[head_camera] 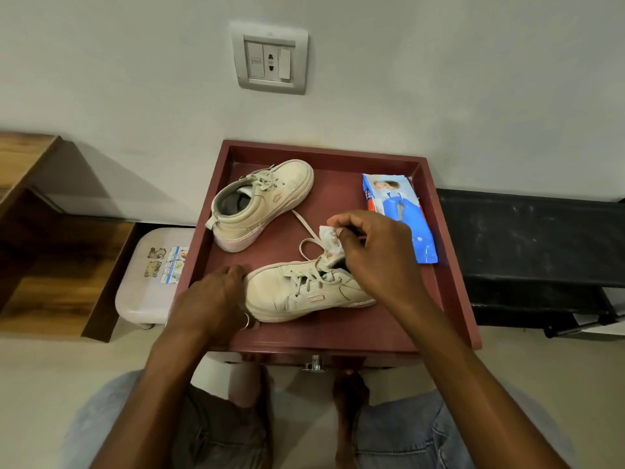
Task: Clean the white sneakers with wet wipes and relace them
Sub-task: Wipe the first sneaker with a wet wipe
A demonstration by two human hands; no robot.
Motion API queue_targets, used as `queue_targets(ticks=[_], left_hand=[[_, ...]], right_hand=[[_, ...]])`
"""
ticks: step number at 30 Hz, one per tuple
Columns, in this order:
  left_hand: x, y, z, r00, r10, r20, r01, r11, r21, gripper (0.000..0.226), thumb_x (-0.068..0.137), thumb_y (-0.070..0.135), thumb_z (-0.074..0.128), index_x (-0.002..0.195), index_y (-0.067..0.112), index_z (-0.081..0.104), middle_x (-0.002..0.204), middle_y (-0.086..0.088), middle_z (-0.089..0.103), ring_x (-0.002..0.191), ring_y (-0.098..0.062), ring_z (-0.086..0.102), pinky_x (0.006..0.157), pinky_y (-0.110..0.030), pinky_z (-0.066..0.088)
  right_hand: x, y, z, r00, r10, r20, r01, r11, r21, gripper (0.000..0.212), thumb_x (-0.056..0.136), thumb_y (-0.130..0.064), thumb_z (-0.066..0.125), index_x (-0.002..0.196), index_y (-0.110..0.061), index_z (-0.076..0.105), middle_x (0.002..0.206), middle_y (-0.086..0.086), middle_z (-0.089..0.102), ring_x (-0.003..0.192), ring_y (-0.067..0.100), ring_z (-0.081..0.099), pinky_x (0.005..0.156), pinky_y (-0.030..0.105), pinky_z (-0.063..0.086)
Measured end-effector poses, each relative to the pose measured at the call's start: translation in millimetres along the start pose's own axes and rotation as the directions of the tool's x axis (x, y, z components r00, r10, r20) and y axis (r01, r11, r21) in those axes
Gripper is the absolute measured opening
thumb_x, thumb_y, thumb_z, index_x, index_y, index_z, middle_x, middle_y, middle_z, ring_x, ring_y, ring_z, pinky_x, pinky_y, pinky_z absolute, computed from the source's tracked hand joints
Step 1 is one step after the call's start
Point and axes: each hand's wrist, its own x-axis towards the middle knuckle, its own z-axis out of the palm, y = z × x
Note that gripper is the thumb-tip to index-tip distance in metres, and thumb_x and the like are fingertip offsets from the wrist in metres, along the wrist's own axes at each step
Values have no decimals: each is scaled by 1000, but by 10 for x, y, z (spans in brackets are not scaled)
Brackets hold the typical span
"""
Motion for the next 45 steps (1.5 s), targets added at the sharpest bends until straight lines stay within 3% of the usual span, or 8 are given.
queue_targets(ticks=[7,13,18,30,37,40,43,45], left_hand=[[-42,-94,-65,993,76,-93,-112,854,-508,71,74,13,89,133,25,52,117,19,59,107,-6,59,80,-10,45],[-47,-26,-91,982,104,-161,-190,642,-743,77,70,11,91,133,34,53,122,27,62,116,11,57,85,-16,55],[-85,76,-75,961,119,-251,-267,641,-720,87,65,7,93,135,34,50,115,35,58,106,30,49,74,1,47],[-104,97,-88,886,146,-440,-406,702,-585,72,75,-6,81,131,33,58,114,33,58,105,27,52,83,4,40],[-100,65,-72,902,157,-401,-389,698,-601,81,62,15,94,131,40,57,117,36,60,111,20,55,90,-5,45],[-97,55,-63,903,162,-397,-390,695,-604,86,59,29,97,136,33,60,122,29,63,115,17,56,91,-6,46],[-102,75,-69,898,148,-415,-393,695,-602,81,60,21,96,129,40,59,117,34,64,114,14,57,94,-22,52],[-93,66,-60,889,151,-432,-400,716,-572,82,64,5,91,123,49,54,108,46,60,109,21,56,93,-15,51]], right_hand=[[-52,-51,196,997,-68,23,69,997,-39,16,89,-10,64,101,-15,74,97,-3,74,89,10,66,82,32,53],[-130,-211,500,977,-190,97,193,981,-27,17,92,-13,58,102,-13,71,100,1,69,91,15,63,82,35,50],[-207,-327,528,964,-228,136,239,968,-73,24,92,-13,55,110,-10,70,107,5,66,97,17,61,85,36,50],[-437,-527,559,830,-465,308,556,735,-388,31,89,-8,43,107,-10,68,111,9,64,100,25,54,82,37,50],[-137,-498,493,964,-226,137,264,856,-443,25,86,-16,45,91,-11,69,91,7,61,85,23,52,67,28,36],[-5,-351,439,991,-80,105,109,944,-311,23,88,-17,51,95,-13,72,91,6,64,85,26,59,71,33,46],[-101,-453,469,957,-240,162,276,925,-261,26,86,-15,49,98,-10,72,96,7,65,87,24,56,74,33,48],[-235,-566,526,902,-345,258,412,866,-284,24,87,-12,55,104,-9,70,100,6,63,92,21,53,75,29,47]])
